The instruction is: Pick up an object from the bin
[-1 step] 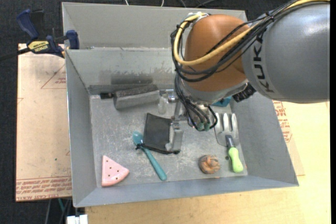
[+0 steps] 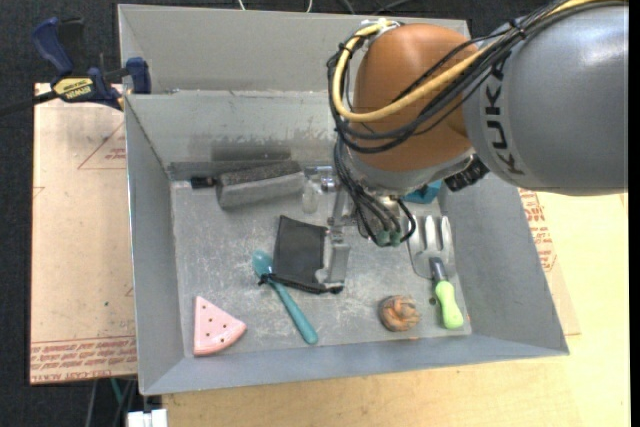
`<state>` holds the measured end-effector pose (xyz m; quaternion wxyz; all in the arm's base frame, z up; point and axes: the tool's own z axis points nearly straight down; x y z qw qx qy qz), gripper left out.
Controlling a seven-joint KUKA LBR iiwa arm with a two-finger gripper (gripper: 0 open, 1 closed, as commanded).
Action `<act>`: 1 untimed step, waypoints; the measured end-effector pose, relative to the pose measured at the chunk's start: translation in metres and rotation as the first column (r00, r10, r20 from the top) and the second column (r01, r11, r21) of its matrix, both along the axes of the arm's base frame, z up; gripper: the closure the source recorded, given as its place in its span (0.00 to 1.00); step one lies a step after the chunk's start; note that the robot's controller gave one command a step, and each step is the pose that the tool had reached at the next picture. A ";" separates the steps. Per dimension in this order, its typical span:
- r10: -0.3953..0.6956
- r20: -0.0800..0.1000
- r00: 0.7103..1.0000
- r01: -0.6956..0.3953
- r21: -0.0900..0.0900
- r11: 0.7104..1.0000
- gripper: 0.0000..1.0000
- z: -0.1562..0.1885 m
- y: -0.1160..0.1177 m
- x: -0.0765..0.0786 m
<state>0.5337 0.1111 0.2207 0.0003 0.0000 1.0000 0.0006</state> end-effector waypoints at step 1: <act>-0.183 0.000 0.983 0.183 0.001 0.983 0.00 -0.053 -0.005 0.003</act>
Offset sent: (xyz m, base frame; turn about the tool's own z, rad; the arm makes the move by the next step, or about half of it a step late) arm 0.0351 -0.0237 -0.0653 0.4288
